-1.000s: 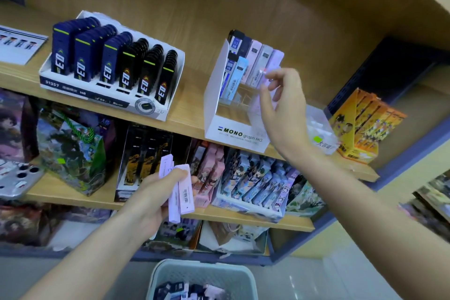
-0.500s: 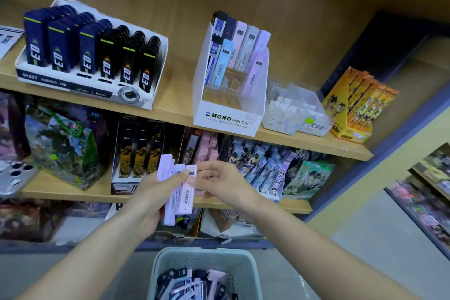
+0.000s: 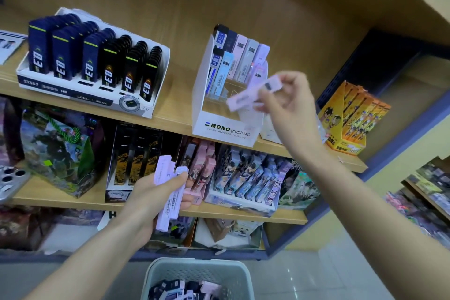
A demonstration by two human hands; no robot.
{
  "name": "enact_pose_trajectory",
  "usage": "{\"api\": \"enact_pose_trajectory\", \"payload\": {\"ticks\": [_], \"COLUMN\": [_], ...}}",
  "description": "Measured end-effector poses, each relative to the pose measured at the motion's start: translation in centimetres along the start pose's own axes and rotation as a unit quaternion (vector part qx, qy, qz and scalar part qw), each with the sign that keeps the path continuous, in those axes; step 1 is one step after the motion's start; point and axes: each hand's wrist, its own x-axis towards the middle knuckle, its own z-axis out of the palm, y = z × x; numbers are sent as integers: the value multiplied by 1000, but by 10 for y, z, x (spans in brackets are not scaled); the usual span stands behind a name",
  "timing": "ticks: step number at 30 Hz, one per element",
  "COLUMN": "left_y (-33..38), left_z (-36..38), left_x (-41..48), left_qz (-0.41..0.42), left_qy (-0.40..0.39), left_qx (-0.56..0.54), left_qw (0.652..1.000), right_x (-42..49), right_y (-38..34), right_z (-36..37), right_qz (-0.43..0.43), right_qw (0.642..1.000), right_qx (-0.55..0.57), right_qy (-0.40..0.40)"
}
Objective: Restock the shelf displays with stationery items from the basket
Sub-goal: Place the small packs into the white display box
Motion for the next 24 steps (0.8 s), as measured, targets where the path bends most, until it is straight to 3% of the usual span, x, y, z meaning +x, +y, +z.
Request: {"api": "enact_pose_trajectory", "payload": {"ticks": [3, 6, 20, 24], "left_y": [1, 3, 12, 13], "left_z": [0, -1, -7, -6], "left_x": [1, 1, 2, 3], "left_qz": [12, 11, 5, 6], "left_qy": [14, 15, -12, -15], "left_qx": [-6, -8, -34, -43], "left_qw": [1000, 1000, 999, 999], "right_x": [43, 77, 136, 143], "right_y": [8, 15, 21, 19], "right_z": [2, 12, 17, 17], "right_qz": [-57, -72, -110, -93], "right_qw": [991, 985, 962, 969], "right_qx": [-42, -63, -247, -226], "right_qy": [109, 142, 25, 19]}}
